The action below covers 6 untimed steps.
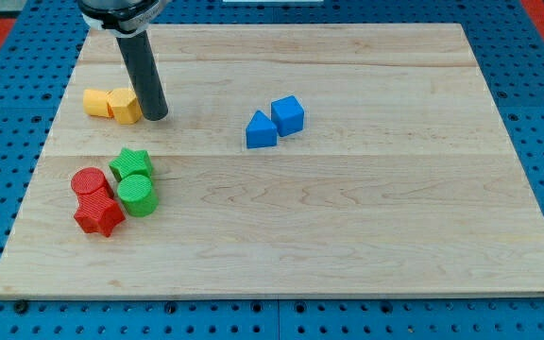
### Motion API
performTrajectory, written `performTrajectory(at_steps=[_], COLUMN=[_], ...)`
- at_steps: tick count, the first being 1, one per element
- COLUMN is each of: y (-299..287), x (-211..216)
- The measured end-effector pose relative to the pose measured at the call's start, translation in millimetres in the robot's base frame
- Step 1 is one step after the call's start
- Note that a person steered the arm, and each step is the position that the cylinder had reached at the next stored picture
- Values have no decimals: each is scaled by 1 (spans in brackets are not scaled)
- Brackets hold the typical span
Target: Push the red circle a bit down
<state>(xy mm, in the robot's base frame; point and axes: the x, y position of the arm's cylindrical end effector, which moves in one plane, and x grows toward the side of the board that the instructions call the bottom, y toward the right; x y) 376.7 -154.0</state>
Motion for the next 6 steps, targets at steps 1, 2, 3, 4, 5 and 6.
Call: performTrajectory(at_steps=[1,2,3,4,5,6], y=[0,22,48,70,13,-79], x=[0,21,59,60,48,44])
